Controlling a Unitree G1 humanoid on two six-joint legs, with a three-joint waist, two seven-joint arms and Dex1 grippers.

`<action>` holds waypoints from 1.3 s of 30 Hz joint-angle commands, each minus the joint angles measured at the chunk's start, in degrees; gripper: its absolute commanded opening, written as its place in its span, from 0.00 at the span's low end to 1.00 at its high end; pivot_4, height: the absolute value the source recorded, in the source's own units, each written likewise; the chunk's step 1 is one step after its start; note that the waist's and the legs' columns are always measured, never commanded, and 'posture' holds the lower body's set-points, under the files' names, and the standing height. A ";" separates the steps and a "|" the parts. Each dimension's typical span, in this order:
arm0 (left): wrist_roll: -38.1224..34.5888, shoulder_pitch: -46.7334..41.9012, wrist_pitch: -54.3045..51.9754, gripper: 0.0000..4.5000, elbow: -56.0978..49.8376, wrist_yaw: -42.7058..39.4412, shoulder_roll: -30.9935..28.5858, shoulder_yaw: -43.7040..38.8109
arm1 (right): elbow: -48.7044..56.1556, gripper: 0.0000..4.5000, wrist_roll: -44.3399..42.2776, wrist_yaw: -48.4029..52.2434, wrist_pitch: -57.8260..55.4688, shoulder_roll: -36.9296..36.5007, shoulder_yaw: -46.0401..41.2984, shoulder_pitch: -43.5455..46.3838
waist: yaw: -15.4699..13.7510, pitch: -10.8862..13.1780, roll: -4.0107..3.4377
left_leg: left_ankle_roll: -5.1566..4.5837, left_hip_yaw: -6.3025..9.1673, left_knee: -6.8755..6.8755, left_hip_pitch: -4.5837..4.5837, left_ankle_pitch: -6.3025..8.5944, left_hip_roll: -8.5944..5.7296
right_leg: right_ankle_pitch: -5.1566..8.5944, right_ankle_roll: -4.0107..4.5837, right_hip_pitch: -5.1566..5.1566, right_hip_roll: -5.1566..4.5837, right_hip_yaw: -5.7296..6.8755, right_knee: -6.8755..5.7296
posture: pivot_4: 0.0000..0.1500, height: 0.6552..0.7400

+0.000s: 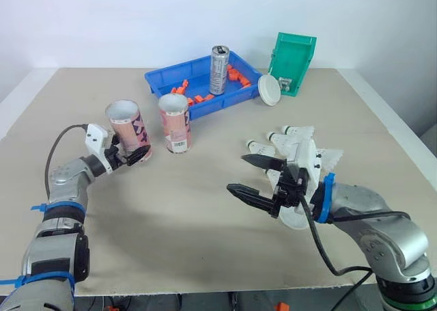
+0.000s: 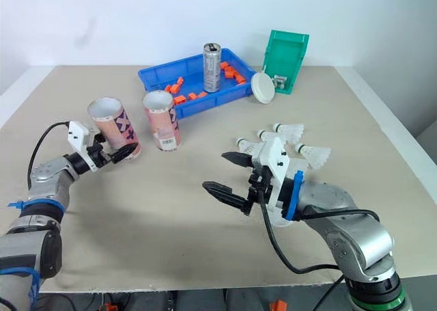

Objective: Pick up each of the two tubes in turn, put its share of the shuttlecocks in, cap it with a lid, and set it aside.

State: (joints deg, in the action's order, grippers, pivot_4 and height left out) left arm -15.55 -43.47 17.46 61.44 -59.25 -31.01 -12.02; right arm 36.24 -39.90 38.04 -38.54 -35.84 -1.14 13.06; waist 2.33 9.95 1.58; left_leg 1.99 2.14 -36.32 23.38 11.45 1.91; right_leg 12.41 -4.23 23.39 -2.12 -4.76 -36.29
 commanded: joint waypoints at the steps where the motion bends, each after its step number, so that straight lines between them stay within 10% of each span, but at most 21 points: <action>1: 0.51 -1.98 1.66 1.00 1.27 -0.50 -0.18 -0.54 | 0.77 0.97 0.42 0.07 1.76 0.32 -0.71 -0.29 | 0.01 0.00 0.00 | 0.00 0.00 0.00 0.00 0.00 0.01 | 0.00 0.00 0.00 0.01 0.01 0.00 | 1.00 1.00; 5: 0.89 -1.97 2.29 1.00 1.98 -0.50 0.54 -0.50 | 0.72 0.97 0.69 0.48 2.20 0.33 -0.74 -0.51 | 0.01 0.01 0.01 | 0.00 0.01 0.01 0.01 0.00 0.01 | 0.01 0.00 0.01 0.01 0.01 0.00 | 1.00 1.00; 8: 1.12 -1.62 2.94 0.74 2.12 -0.11 0.87 -0.46 | 0.48 1.00 0.88 0.68 2.57 0.33 -0.75 -0.48 | 0.01 0.01 0.01 | 0.00 0.01 0.01 0.00 0.00 0.01 | 0.00 0.00 0.00 0.01 0.00 0.00 | 1.00 1.00; 39: 0.77 5.67 -12.08 0.74 -18.56 -11.10 -5.85 5.12 | 2.21 1.00 -3.43 1.49 -0.50 -5.39 -10.15 -5.02 | 0.06 0.02 0.02 | 0.00 0.01 0.01 0.02 0.00 0.02 | 0.01 0.03 0.01 0.01 0.00 0.00 | 1.00 1.00</action>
State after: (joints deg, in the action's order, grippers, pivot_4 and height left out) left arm -14.88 -38.17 9.53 48.58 -66.29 -34.32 -8.52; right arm 35.19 -40.76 39.70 -38.54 -40.24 -7.67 8.60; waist 2.39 9.97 1.60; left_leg 1.99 2.15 -36.30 23.41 11.46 1.94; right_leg 12.43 -4.20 23.41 -2.12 -4.76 -36.29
